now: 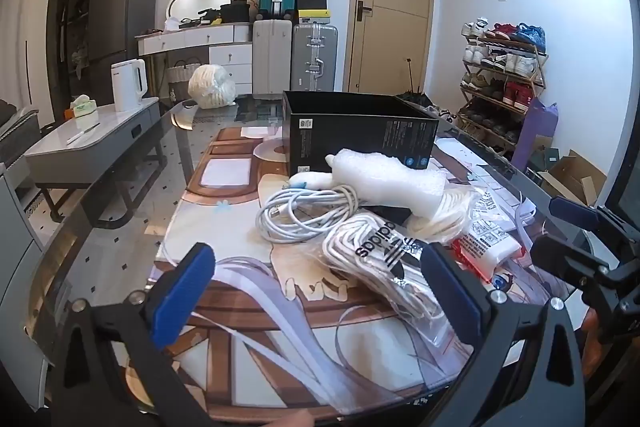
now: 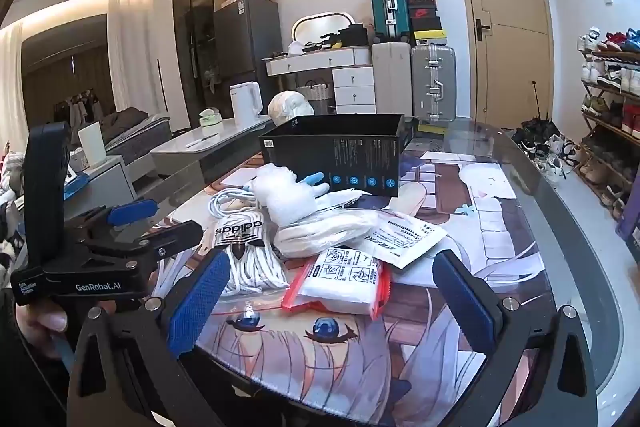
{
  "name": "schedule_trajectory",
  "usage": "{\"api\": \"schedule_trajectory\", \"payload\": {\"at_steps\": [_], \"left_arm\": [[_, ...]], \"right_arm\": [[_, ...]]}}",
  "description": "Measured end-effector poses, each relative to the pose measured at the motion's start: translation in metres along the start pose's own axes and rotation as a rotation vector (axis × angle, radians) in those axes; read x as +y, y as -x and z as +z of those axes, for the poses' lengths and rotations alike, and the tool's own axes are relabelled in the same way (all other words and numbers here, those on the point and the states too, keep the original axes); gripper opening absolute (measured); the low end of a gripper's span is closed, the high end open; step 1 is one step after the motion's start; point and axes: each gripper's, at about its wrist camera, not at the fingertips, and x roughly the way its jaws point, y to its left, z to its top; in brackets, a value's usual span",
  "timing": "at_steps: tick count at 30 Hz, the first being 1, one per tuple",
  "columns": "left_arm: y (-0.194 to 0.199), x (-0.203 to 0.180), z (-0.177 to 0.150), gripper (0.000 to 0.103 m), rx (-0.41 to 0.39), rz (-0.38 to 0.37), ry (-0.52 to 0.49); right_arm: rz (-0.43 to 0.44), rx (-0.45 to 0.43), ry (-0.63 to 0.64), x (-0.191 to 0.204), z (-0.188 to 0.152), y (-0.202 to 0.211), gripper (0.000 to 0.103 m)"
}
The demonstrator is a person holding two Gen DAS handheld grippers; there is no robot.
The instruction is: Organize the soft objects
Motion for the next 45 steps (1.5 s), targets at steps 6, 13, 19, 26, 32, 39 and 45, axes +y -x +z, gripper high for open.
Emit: {"api": "schedule_trajectory", "payload": {"at_steps": [6, 13, 19, 26, 32, 39, 45], "left_arm": [[-0.003, -0.002, 0.000, 0.103, 0.008, 0.013, -0.003], [0.000, -0.003, -0.001, 0.103, -0.003, 0.005, 0.004], [0.001, 0.000, -0.001, 0.103, -0.011, -0.003, 0.000], [-0.001, 0.000, -0.003, 0.103, -0.013, -0.005, -0.004], [-0.001, 0.000, -0.005, 0.103, -0.015, -0.006, -0.003], [0.000, 0.000, -0.004, 0.103, -0.014, -0.006, -0.005], [0.000, -0.001, -0.003, 0.103, -0.015, -0.005, -0.004]], "right_arm": [[0.016, 0.011, -0.026, -0.004, 0.000, 0.000, 0.103], [-0.011, -0.002, -0.016, -0.014, 0.003, 0.001, 0.103], [-0.020, 0.001, -0.017, -0.006, 0.000, 0.001, 0.103], [-0.022, 0.001, -0.017, -0.004, 0.000, 0.003, 0.103], [-0.027, 0.002, -0.009, -0.005, 0.001, 0.002, 0.103], [-0.029, 0.001, -0.012, -0.004, 0.001, 0.003, 0.103], [-0.028, 0.009, -0.011, -0.006, 0.000, 0.000, 0.103]]}}
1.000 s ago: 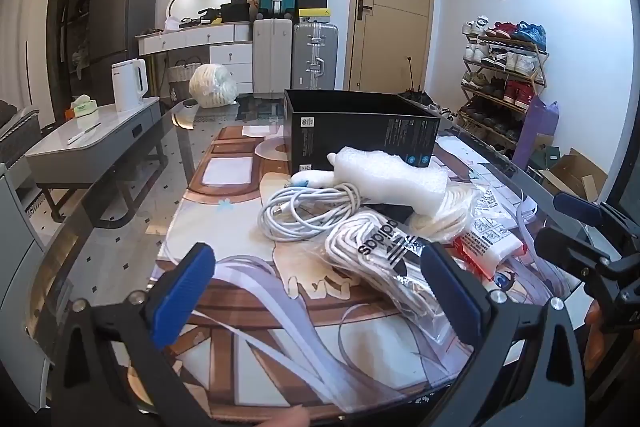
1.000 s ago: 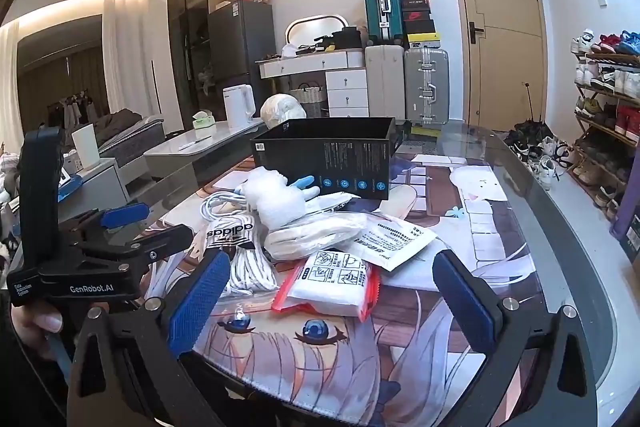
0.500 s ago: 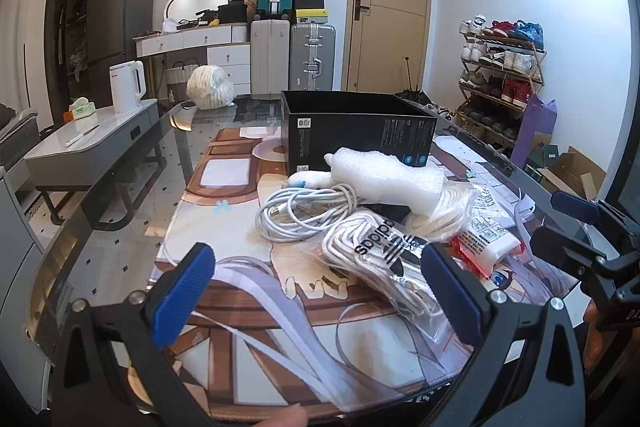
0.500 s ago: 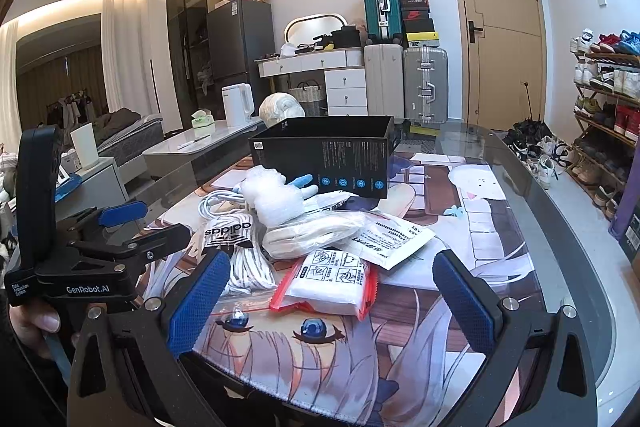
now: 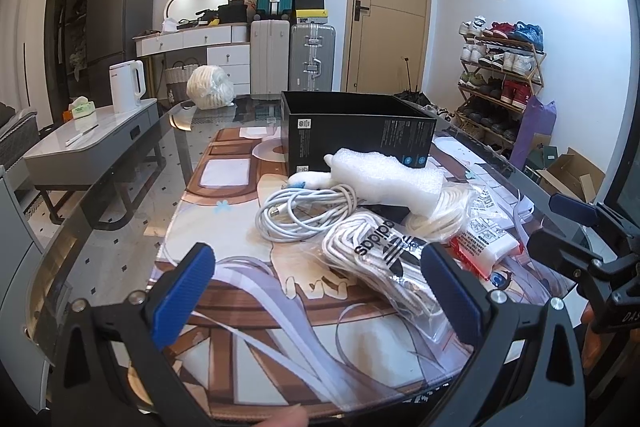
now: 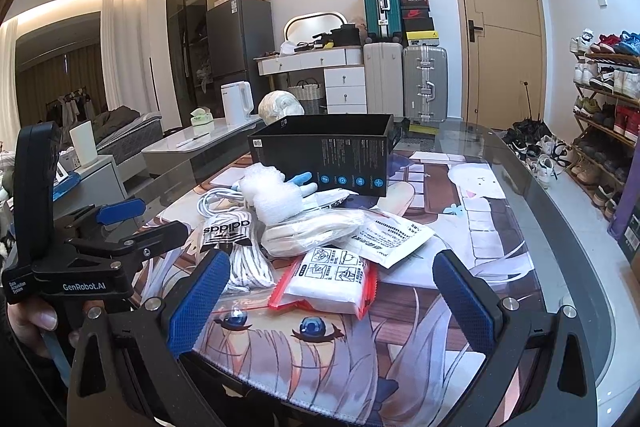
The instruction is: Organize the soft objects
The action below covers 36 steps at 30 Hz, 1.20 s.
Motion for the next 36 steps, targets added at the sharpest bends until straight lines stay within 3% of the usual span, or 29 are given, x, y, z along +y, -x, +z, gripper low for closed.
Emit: {"api": "schedule_trajectory", "payload": {"at_steps": [36], "left_arm": [[-0.0008, -0.0024, 0.0000, 0.103, 0.015, -0.007, -0.013]], "right_arm": [[-0.001, 0.003, 0.001, -0.0011, -0.0007, -0.0004, 0.103]]}}
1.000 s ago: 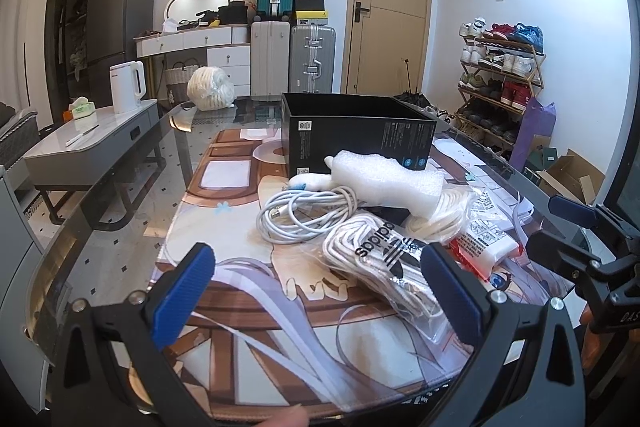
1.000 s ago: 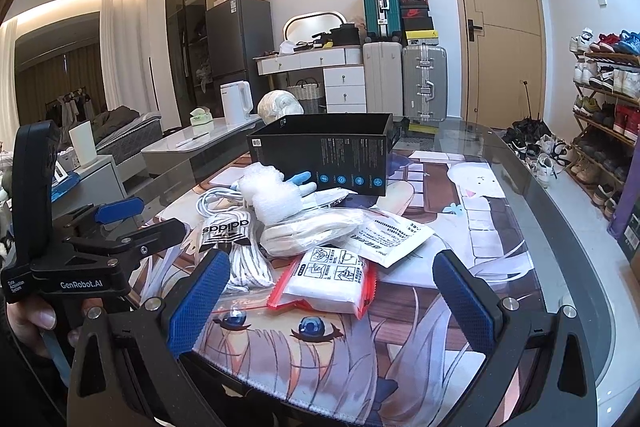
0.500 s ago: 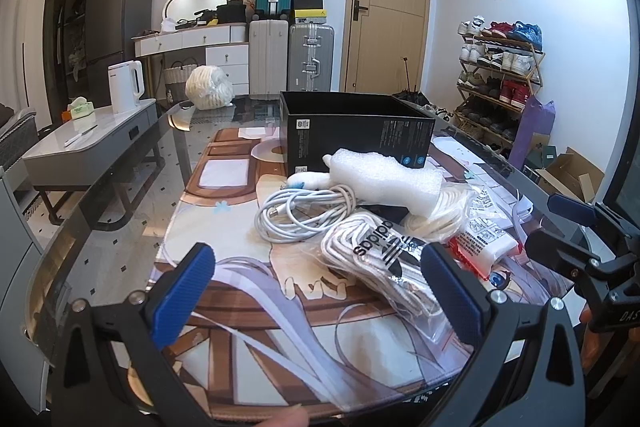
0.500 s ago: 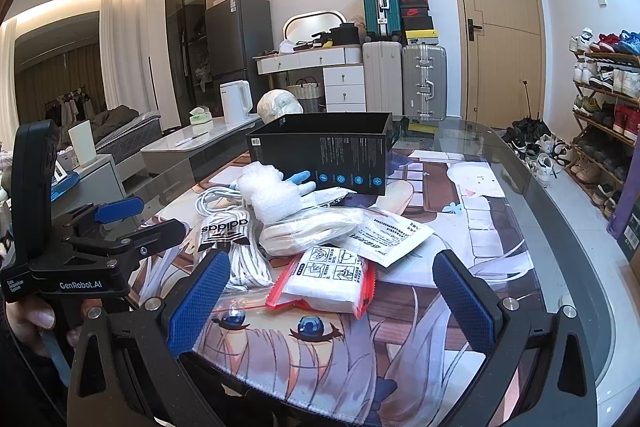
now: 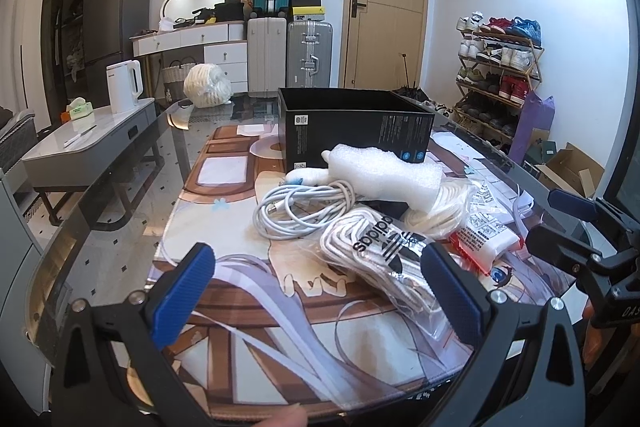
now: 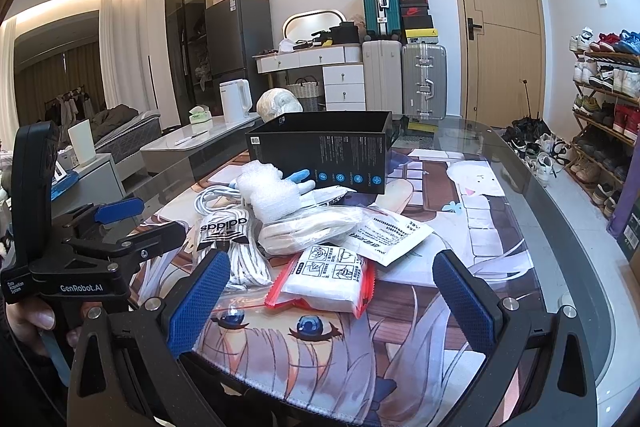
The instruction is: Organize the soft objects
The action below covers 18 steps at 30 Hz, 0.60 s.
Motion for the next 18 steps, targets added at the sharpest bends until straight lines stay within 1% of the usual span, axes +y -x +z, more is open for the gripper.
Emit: {"api": "schedule_trajectory", "payload": {"at_steps": [5, 9, 14, 18], "left_arm": [[-0.003, 0.001, 0.000, 0.103, 0.003, -0.014, 0.001], [-0.004, 0.001, 0.002, 0.103, 0.005, -0.019, -0.012], [-0.006, -0.002, 0.005, 0.103, 0.010, -0.040, -0.031], [-0.015, -0.005, 0.006, 0.103, 0.050, -0.077, -0.047]], "right_arm": [[0.005, 0.006, 0.000, 0.000, -0.001, -0.002, 0.103], [0.025, 0.019, -0.023, -0.003, -0.001, -0.006, 0.103], [0.028, 0.056, -0.015, -0.002, 0.002, -0.016, 0.103], [0.007, 0.103, -0.013, -0.005, 0.003, -0.028, 0.103]]}}
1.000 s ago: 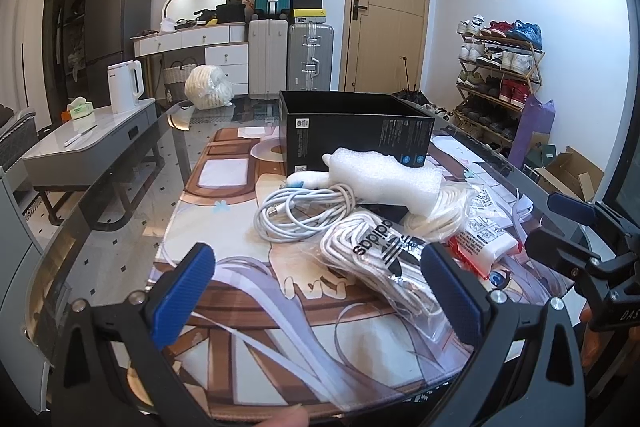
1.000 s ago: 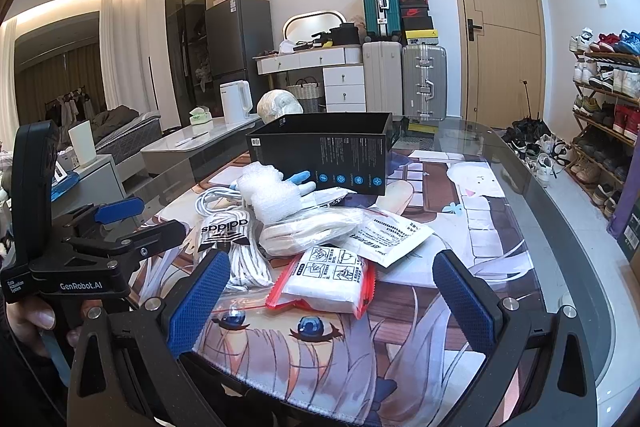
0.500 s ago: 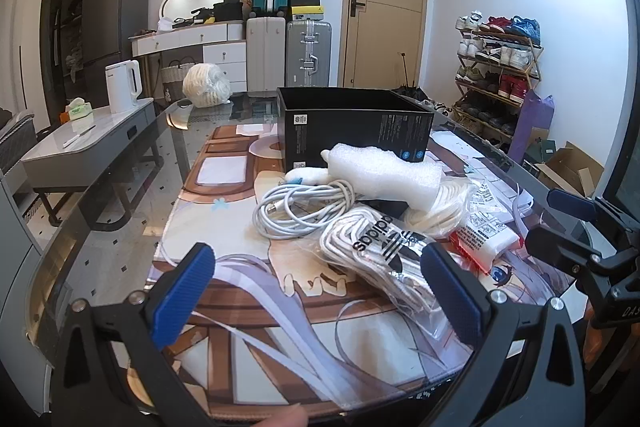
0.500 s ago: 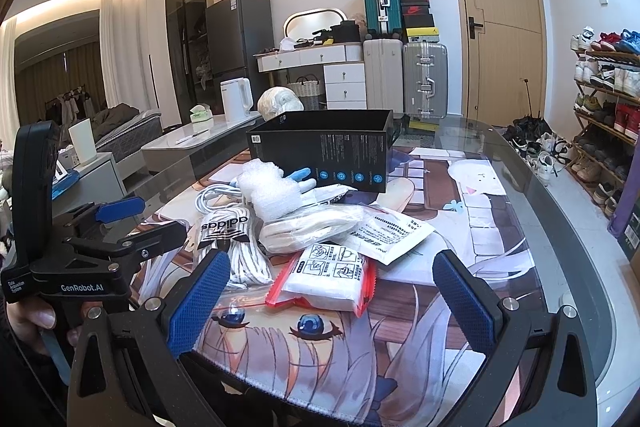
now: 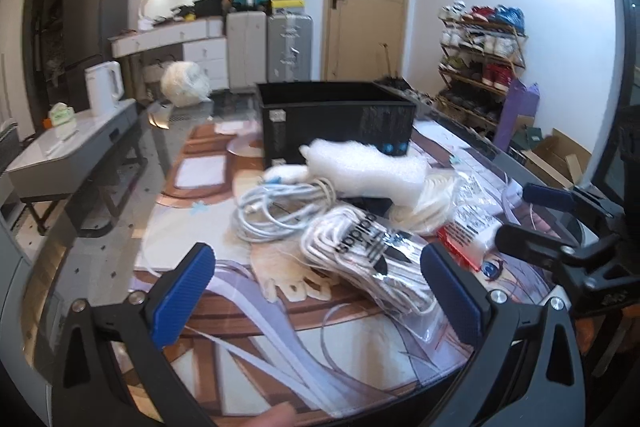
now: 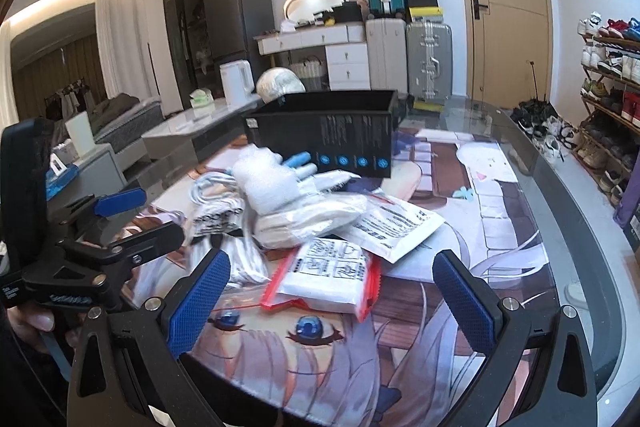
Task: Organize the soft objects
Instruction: 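Lower the left tool onto the clear adidas bag of laces and close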
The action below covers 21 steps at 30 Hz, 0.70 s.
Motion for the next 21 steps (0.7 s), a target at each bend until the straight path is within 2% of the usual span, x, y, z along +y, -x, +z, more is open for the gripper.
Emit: {"api": "schedule_trajectory", "payload": {"at_steps": [4, 12, 21], "left_arm": [[-0.009, -0.007, 0.000, 0.103, 0.037, -0.045, -0.018], [-0.032, -0.012, 0.003, 0.103, 0.113, -0.087, -0.013], [-0.030, 0.004, -0.001, 0.103, 0.148, -0.069, 0.028]], "right_arm": [[-0.057, 0.065, 0.021, -0.002, -0.001, -0.018, 0.103], [-0.060, 0.110, 0.018, -0.005, -0.005, -0.035, 0.103], [-0.111, 0.103, -0.021, -0.018, -0.011, -0.028, 0.103]]}}
